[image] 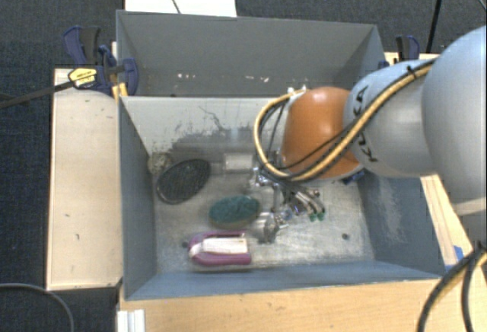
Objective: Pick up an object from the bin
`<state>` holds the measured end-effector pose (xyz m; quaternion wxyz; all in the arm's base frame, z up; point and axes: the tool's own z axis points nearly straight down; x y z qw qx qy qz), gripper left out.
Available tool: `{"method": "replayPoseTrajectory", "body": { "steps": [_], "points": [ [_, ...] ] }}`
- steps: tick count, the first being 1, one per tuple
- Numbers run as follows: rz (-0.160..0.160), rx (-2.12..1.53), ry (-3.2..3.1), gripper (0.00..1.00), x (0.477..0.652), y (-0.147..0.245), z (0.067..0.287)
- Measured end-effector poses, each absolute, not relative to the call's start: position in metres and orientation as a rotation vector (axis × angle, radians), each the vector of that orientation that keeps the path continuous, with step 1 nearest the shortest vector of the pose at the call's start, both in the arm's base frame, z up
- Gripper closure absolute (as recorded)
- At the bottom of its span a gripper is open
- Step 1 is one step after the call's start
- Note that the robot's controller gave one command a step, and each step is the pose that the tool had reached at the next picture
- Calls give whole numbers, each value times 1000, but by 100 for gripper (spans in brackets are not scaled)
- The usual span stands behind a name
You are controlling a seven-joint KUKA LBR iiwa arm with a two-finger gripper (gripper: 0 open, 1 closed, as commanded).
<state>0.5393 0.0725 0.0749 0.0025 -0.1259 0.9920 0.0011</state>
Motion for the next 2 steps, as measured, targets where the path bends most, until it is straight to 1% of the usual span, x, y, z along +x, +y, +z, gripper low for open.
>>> {"method": "replayPoseTrajectory", "body": {
  "steps": [1, 2],
  "points": [
    [2, -391, 3105, 100, 542, 71, 77],
    [-1, -628, 3069, 100, 533, 66, 215]
  ]
}}
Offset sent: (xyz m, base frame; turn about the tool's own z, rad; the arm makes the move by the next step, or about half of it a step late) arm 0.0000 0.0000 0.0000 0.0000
